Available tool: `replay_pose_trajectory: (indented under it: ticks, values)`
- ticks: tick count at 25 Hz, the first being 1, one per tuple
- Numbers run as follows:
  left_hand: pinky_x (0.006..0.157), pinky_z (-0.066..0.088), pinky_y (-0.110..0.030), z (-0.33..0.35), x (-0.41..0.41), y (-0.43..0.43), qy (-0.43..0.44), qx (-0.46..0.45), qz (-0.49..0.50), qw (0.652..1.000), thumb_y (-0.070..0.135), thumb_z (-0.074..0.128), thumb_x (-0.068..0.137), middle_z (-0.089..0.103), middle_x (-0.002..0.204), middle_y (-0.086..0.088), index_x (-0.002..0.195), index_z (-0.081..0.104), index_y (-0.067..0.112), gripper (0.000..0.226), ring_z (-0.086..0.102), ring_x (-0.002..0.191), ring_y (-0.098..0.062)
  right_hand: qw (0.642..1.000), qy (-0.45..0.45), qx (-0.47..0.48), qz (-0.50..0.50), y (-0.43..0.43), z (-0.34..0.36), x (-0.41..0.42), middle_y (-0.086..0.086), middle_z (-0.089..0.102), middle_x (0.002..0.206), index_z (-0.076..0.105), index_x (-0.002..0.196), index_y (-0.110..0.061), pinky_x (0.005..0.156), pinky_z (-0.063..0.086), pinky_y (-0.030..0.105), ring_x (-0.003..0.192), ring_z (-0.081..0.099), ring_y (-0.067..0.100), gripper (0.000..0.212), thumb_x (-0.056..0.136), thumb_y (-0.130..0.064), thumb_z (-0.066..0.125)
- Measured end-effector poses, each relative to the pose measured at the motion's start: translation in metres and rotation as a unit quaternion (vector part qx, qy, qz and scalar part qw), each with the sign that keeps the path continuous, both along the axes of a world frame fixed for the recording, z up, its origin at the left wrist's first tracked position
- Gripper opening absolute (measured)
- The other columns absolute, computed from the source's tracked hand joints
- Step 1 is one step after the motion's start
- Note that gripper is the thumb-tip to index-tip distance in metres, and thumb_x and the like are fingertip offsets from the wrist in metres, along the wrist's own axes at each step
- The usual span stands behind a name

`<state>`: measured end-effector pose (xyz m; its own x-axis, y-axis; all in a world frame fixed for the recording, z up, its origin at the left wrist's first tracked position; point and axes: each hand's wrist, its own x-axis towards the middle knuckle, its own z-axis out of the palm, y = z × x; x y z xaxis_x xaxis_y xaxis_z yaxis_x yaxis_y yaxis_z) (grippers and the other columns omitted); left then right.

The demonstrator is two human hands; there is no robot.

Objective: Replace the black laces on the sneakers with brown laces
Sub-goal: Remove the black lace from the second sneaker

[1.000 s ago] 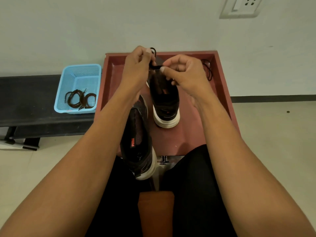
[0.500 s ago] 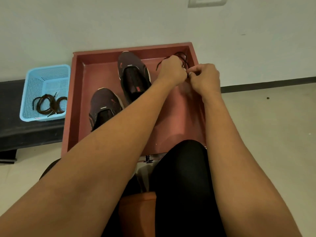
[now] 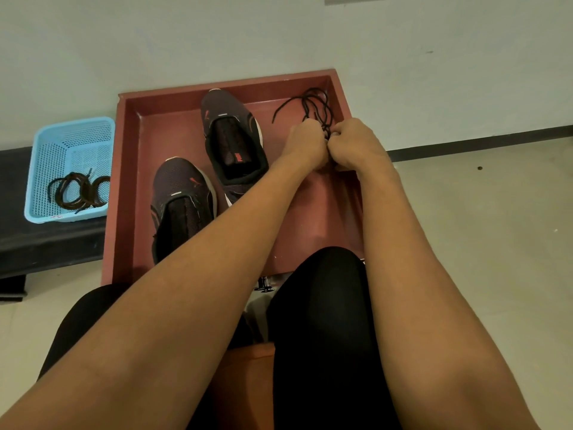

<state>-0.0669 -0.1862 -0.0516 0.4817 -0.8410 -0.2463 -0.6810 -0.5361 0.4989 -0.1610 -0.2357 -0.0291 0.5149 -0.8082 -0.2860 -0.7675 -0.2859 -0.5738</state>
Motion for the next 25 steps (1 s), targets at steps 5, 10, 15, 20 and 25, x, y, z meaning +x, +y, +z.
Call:
replay_pose_trajectory:
  ticks: [5, 10, 15, 20, 25]
  values:
    - [0.066, 0.040, -0.037, 0.000, -0.007, 0.006, -0.018, -0.031, 0.048, 0.998, 0.003, 0.054, 0.092, 0.046, 0.072, -0.004, 0.066, 0.040, 0.015, 0.032, 0.052, 0.075, -0.029, 0.998, 0.018, -0.051, -0.023, 0.003, 0.010, 0.002, 0.008, 0.055, 0.080, 0.056, 0.079, -0.009, 0.071, 0.042, 0.030, 0.080, 0.055, 0.030, 0.018, 0.097, -0.006, 0.053]
    - [0.062, 0.044, -0.038, 0.005, -0.002, 0.015, -0.033, -0.081, 0.070, 0.994, 0.008, 0.061, 0.093, 0.058, 0.076, -0.005, 0.081, 0.063, 0.009, 0.012, 0.061, 0.077, -0.031, 0.988, -0.083, -0.107, -0.080, 0.005, 0.021, 0.001, 0.010, 0.076, 0.111, 0.078, 0.110, -0.006, 0.077, 0.049, 0.019, 0.098, 0.071, 0.022, 0.025, 0.096, -0.002, 0.057]
    - [0.079, 0.050, -0.031, 0.042, 0.005, 0.052, -0.038, -0.228, 0.063, 0.971, 0.018, 0.059, 0.091, 0.071, 0.106, -0.003, 0.112, 0.074, 0.014, 0.026, 0.065, 0.098, -0.019, 0.961, -0.246, -0.115, -0.046, 0.024, 0.039, 0.020, -0.011, 0.078, 0.101, 0.081, 0.108, -0.020, 0.076, 0.047, 0.000, 0.092, 0.071, -0.002, 0.020, 0.097, -0.017, 0.065]
    - [0.090, 0.053, -0.027, 0.075, 0.029, 0.140, -0.043, -0.313, 0.135, 0.939, 0.023, 0.062, 0.093, 0.072, 0.107, 0.005, 0.114, 0.073, 0.019, 0.024, 0.067, 0.099, -0.010, 0.934, -0.349, -0.063, 0.046, 0.082, 0.055, 0.050, -0.014, 0.079, 0.090, 0.082, 0.098, -0.021, 0.087, 0.061, 0.029, 0.087, 0.073, -0.001, 0.017, 0.092, -0.021, 0.066]
    - [0.088, 0.056, -0.018, 0.085, 0.054, 0.244, -0.033, -0.320, 0.225, 0.920, 0.030, 0.066, 0.096, 0.071, 0.116, 0.009, 0.119, 0.069, 0.023, 0.024, 0.069, 0.101, -0.002, 0.932, -0.332, -0.034, 0.140, 0.148, 0.070, 0.069, -0.017, 0.078, 0.088, 0.081, 0.097, -0.024, 0.075, 0.054, 0.015, 0.076, 0.070, -0.007, 0.011, 0.092, -0.024, 0.071]
